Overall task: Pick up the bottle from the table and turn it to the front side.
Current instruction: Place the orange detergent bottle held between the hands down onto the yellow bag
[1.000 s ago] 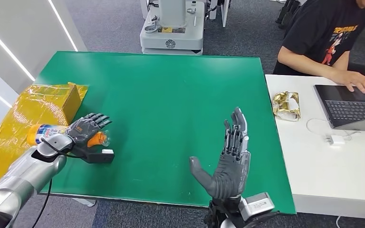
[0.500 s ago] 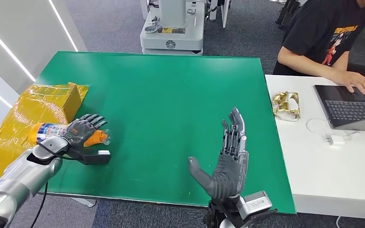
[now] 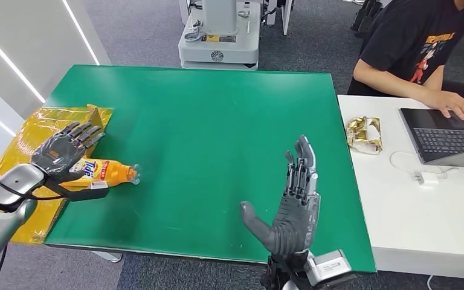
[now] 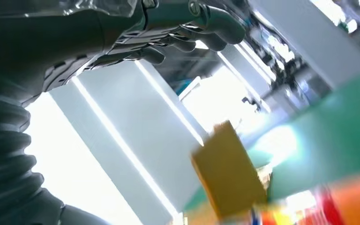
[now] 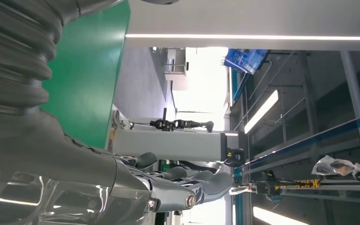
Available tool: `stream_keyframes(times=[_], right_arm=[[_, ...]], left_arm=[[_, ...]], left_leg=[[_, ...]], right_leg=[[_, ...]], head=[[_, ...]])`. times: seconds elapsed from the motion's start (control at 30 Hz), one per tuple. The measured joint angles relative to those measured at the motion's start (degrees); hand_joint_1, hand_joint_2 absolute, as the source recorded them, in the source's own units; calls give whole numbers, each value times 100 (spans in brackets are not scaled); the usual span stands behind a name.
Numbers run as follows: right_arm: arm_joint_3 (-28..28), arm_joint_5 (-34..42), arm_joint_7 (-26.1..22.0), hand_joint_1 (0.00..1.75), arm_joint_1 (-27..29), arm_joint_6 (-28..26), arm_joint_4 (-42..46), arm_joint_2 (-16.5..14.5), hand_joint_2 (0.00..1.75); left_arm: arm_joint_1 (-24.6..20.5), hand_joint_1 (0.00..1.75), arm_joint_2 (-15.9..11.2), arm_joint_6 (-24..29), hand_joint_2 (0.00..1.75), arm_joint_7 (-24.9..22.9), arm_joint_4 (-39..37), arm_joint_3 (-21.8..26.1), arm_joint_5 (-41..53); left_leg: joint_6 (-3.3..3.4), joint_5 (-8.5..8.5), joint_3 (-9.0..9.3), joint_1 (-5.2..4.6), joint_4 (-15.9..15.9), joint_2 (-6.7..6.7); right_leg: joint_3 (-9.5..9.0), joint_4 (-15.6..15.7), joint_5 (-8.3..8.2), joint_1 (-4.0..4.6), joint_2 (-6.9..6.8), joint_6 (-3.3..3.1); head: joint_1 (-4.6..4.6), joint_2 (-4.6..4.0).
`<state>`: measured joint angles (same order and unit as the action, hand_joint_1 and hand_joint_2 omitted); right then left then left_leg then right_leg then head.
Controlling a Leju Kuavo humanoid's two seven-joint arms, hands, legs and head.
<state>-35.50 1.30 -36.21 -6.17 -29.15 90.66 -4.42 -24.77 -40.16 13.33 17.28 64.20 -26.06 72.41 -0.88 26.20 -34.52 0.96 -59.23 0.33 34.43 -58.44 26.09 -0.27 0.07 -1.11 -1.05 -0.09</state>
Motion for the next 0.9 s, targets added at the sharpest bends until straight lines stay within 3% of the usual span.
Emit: stream_keyframes(times=[0.17, 0.3, 0.47, 0.57, 0.63, 0.7, 0.77, 0.83, 0.9], right_arm=[[63, -177, 18, 0, 72, 114, 90, 0, 175], [129, -292, 38, 0, 114, 118, 158, -2, 175], [174, -391, 87, 0, 140, 95, 200, -15, 175], [190, -412, 97, 0, 149, 84, 204, -20, 175], [198, -423, 91, 0, 153, 61, 206, -22, 175], [202, -436, 76, 0, 155, -2, 204, -27, 175], [201, -452, 48, 0, 155, -96, 200, -34, 175], [197, -469, 16, 0, 156, -169, 197, -37, 175], [197, -483, -4, 0, 157, -212, 197, -37, 175]], left_arm=[[508, 0, -34, 355, 175, -174, 942, 455, 592], [923, 0, -9, 912, 175, -166, 1751, 748, 560], [961, 0, 618, 2265, 175, 10, 2045, 867, 70], [958, 0, 911, 2422, 175, 22, 2063, 867, 9], [961, 0, 1107, 2492, 175, 310, 2093, 891, -446], [979, 0, 1546, 2579, 175, 1087, 2138, 1007, -1574], [1052, 0, 2248, 2624, 175, 1869, 2177, 1094, -3220], [1167, 0, 2906, 2629, 175, 2180, 2212, 1038, -4593], [1259, 0, 3368, 2526, 175, 2245, 2242, 947, -5372]], left_leg=[[0, 0, 1, 0, -1, 5], [0, 1, 0, -1, -1, 0], [0, 0, 1, -2, -1, -8], [0, 0, 3, -2, -2, 1], [-1, -1, 5, -3, -3, -1], [1, -2, 6, -9, -3, -12], [3, -2, 6, -17, -3, -24], [7, 0, 4, -18, -3, -22], [12, 4, 2, -18, -4, -19]], right_leg=[[0, 2, -1, -1, 5, 0], [2, 6, 0, -1, 1, 0], [-6, 7, -2, -3, -9, -1], [-4, 7, -7, -3, -1, -5], [-3, 7, -8, -4, -1, -4], [-7, 8, -6, -8, -12, -2], [-14, 10, -4, -12, -25, 2], [-16, 14, -5, -12, -24, 6], [-15, 18, -7, -12, -21, 9]], head=[[0, 0], [-1, 0], [1, 0], [-1, 0], [-1, 0], [-2, 0], [0, 0], [1, 0], [1, 0]])
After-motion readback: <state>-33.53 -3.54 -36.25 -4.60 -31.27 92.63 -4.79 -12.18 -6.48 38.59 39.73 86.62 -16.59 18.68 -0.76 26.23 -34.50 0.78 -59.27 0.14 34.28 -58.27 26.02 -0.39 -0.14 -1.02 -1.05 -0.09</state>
